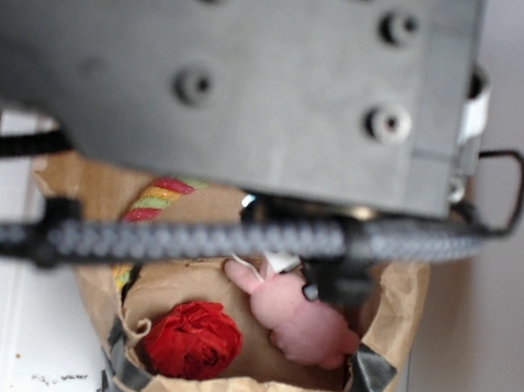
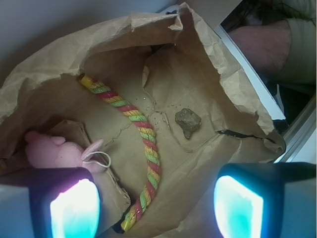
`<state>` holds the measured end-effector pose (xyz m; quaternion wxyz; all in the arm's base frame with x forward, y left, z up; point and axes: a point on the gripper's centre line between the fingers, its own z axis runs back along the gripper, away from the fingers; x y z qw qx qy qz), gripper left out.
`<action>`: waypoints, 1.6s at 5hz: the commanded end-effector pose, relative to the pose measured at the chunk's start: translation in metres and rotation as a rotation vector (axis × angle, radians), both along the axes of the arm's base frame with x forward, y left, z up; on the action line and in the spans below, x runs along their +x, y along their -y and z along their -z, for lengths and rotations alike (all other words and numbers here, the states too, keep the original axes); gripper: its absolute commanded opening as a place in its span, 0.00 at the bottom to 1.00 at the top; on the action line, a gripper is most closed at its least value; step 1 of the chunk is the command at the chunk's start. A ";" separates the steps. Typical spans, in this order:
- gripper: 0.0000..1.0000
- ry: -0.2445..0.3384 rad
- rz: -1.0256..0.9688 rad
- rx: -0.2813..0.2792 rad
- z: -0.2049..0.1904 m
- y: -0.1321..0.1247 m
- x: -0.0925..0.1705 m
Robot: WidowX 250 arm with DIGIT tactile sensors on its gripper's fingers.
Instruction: Grab the rock.
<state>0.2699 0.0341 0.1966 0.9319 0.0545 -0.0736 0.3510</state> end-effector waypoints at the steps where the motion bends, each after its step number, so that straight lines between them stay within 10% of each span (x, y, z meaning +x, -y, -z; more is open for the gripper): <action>1: 1.00 0.052 -0.014 0.010 -0.016 0.000 0.003; 8: 1.00 0.156 -0.522 -0.068 0.065 -0.032 0.011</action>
